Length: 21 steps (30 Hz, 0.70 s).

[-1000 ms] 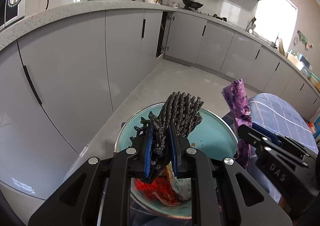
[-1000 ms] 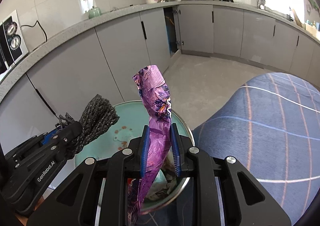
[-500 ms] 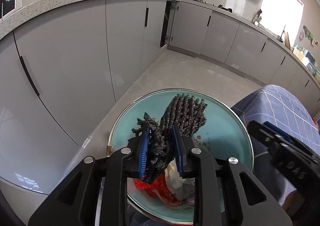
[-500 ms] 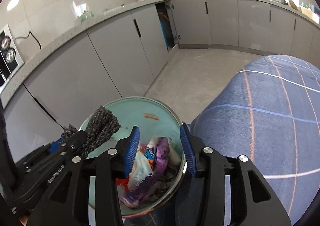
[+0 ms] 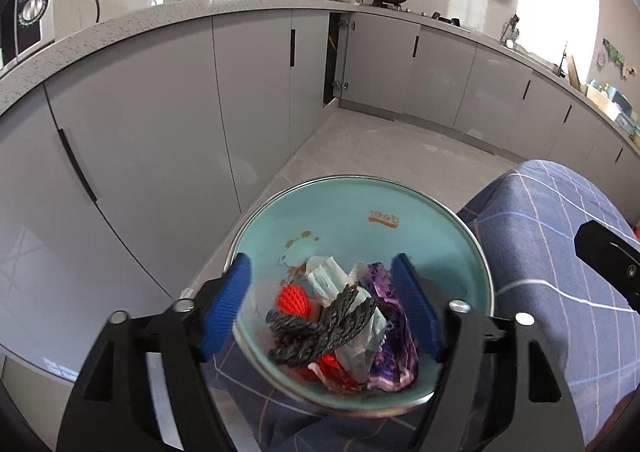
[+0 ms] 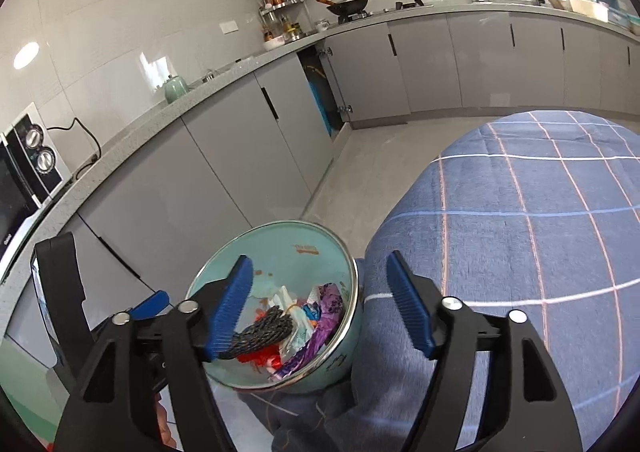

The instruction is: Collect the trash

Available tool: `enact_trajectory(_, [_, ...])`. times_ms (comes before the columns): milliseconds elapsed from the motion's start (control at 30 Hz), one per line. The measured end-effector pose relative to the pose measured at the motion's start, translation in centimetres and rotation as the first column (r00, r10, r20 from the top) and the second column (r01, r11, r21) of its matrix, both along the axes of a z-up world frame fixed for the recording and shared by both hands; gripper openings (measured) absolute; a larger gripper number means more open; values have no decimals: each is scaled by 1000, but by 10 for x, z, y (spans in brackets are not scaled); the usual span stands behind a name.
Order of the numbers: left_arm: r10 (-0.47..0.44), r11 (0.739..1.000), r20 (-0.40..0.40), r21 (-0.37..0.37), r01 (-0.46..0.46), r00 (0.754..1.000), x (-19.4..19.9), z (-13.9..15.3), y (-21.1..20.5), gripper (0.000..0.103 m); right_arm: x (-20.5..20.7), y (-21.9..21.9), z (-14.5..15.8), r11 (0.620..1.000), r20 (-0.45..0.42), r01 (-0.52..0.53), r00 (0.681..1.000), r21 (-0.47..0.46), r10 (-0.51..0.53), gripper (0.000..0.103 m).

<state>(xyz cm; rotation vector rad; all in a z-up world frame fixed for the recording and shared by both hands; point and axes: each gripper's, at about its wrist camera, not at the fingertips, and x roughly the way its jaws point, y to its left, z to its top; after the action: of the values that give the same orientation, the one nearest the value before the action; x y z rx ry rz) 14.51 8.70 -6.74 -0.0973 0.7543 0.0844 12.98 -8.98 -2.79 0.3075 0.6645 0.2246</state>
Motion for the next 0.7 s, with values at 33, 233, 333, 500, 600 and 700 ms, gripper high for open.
enact_trajectory(33, [10, 1000, 7, 5, -10, 1000, -5, 1, 2, 84, -2, 0, 0, 1000, -2, -4, 1000, 5, 4, 76])
enact_trajectory(233, [46, 998, 20, 40, -46, 999, -39, 2, 6, 93, -19, 1, -4, 999, -23, -31, 999, 44, 32, 83])
enact_trajectory(333, [47, 997, 25, 54, -48, 999, -54, 4, 6, 94, -27, 2, -5, 998, -30, -36, 999, 49, 38, 83])
enact_trajectory(500, [53, 997, 67, 61, -57, 996, -76, 17, 4, 97, -45, 2, 3, 998, -4, -37, 999, 45, 37, 83])
enact_trajectory(600, [61, 995, 122, 70, -70, 991, -90, 32, 1, 97, -60, 0, 14, 999, 35, -33, 999, 27, 32, 86])
enact_trajectory(700, [75, 992, 181, 89, -92, 981, -102, 51, -1, 97, -78, -2, 31, 1000, 110, -8, 994, -15, 9, 87])
